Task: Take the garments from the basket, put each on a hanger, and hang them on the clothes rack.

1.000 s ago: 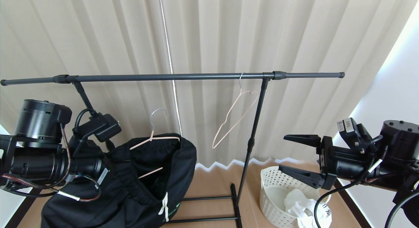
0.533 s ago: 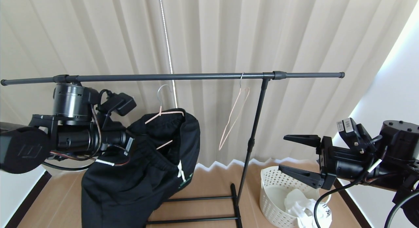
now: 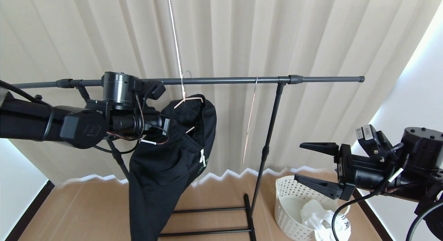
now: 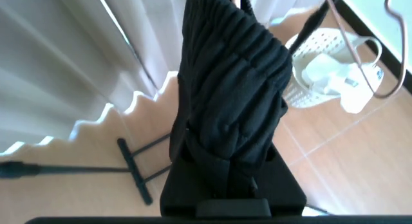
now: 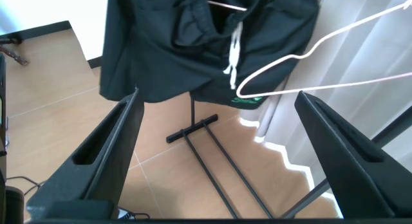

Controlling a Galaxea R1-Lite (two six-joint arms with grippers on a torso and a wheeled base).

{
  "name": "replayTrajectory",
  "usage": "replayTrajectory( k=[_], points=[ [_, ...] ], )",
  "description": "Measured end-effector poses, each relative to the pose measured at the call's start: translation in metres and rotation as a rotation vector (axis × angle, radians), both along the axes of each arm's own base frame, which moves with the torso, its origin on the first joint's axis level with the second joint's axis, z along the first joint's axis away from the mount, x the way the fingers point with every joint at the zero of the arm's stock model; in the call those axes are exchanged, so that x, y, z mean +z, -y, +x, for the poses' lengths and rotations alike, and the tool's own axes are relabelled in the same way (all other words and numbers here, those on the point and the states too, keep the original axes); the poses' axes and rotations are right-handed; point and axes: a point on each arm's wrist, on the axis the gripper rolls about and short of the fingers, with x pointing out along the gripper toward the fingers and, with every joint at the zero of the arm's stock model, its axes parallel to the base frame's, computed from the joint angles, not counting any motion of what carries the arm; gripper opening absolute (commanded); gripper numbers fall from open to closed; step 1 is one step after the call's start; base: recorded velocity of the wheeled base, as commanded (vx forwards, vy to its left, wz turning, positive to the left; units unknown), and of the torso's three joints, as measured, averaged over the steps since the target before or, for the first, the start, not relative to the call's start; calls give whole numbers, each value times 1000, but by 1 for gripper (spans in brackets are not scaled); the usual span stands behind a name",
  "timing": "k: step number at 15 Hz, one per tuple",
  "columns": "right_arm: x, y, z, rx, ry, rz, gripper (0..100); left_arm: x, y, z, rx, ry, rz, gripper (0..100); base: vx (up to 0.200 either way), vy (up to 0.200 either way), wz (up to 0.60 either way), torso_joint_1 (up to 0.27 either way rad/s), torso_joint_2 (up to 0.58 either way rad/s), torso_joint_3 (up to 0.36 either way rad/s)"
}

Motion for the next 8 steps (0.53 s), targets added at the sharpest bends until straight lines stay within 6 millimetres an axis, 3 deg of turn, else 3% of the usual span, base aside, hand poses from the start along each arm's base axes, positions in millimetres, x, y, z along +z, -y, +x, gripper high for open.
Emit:
replayTrajectory(
  k=[8],
  points=[
    [-1,0,0,-2,-3,-1,100,-26,16,47,67,21,-60,0,0,0,0,0,0,0]
  ],
)
